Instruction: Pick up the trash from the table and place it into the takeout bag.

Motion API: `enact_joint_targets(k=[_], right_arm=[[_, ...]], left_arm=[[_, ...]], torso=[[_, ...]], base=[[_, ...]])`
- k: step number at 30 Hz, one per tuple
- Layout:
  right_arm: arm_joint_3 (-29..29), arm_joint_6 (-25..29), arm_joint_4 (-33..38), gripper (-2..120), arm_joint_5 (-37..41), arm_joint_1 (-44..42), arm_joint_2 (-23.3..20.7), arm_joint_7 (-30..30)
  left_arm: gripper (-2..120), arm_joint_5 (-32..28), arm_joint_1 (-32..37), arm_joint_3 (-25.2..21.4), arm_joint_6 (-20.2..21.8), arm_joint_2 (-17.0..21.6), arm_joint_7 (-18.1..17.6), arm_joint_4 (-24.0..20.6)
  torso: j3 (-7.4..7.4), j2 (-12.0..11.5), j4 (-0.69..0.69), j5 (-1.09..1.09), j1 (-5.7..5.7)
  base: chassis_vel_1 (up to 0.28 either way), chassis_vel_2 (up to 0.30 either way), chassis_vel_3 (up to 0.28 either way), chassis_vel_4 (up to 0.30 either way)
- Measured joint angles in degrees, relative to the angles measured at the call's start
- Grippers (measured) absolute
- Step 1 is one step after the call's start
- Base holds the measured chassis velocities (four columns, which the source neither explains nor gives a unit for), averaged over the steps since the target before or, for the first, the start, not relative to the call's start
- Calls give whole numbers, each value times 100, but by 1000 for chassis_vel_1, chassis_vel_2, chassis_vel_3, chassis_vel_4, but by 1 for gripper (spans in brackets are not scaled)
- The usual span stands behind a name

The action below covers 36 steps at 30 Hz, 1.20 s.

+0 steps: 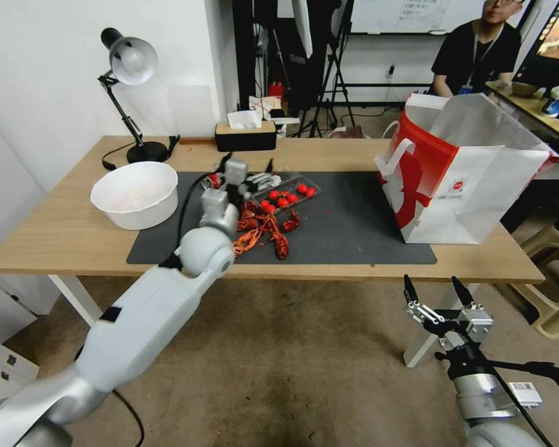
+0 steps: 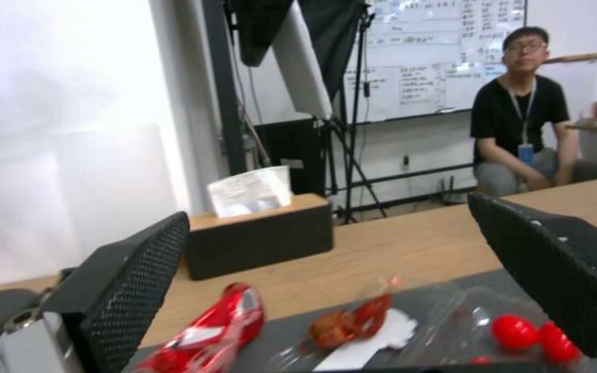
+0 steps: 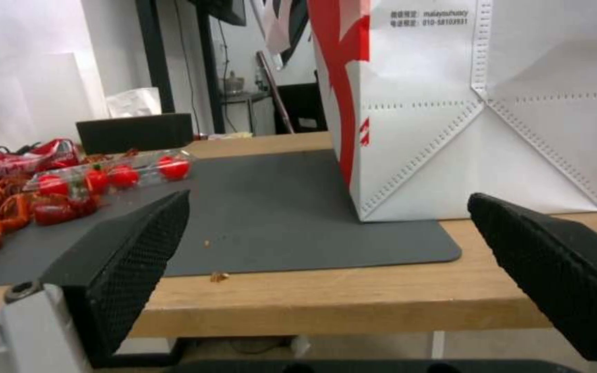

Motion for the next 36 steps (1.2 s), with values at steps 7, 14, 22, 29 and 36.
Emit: enact_joint_targets(k=[7,14,22,29,36], right_arm=[[-45,-16,-4,100,-7,42,-6,12],[-55,-19,-8,100,-15,51,-7,12],[-69,-27,-8,100,-28,65,-7,15],[-75,-46,11,100,-42,67,-28,32],[-64,-69,44,100,-43,68,-48,49]], left_arm=[[100,115,500,-322,-59,118,6,-285],[100,160,644,-414,-112,129,25,-337],[100,276,930,-620,-194,141,24,-478],[100,769,2178,-1289,-186,34,-515,-1120],[100,1212,3265,-1562,216,-319,-1172,-1709]], torso=[[0,0,1,-1,-1],[0,0,2,-1,0],[0,0,-3,0,0],[0,0,0,0,0],[0,0,0,0,0]], base=[[0,0,0,0],[0,0,0,0],[0,0,0,0],[0,0,0,0],[0,0,0,0]])
